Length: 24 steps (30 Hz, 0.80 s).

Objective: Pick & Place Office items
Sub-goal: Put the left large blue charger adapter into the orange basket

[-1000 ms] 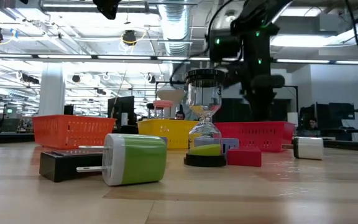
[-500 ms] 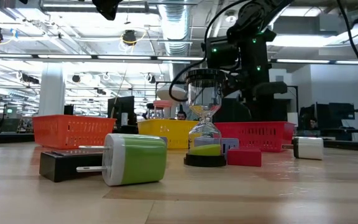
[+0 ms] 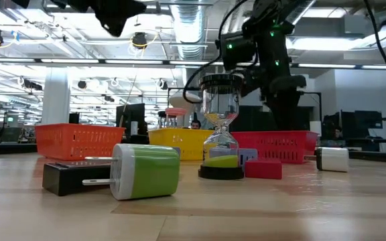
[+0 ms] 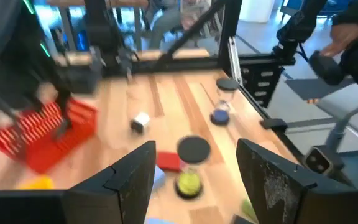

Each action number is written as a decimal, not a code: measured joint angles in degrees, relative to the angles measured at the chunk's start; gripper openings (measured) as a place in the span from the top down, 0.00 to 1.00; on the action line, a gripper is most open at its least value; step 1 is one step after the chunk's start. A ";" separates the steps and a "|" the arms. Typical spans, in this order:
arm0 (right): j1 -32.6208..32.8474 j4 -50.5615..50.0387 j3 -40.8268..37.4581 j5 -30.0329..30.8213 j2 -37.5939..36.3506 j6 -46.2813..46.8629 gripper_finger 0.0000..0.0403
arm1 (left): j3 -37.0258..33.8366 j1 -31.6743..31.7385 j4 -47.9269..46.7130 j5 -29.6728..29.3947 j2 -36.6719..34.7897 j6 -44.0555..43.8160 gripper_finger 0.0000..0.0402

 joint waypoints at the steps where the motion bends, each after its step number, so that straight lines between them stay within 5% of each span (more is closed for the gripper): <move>1: 0.01 -1.43 0.83 0.00 -0.55 1.19 0.53 | 0.01 -0.44 -0.06 -0.34 1.28 -1.04 0.46; 6: 1.89 -4.95 3.25 0.02 -3.98 4.43 0.49 | 0.01 -3.15 -0.16 -6.28 8.10 -0.43 0.46; 14: 10.21 -2.94 2.90 0.42 -18.34 10.12 0.50 | 0.05 -1.78 1.83 -6.64 19.52 -0.07 0.45; 24: 22.30 25.09 -16.32 1.30 -37.55 8.68 0.50 | 0.19 2.39 5.96 -1.15 28.10 2.93 0.31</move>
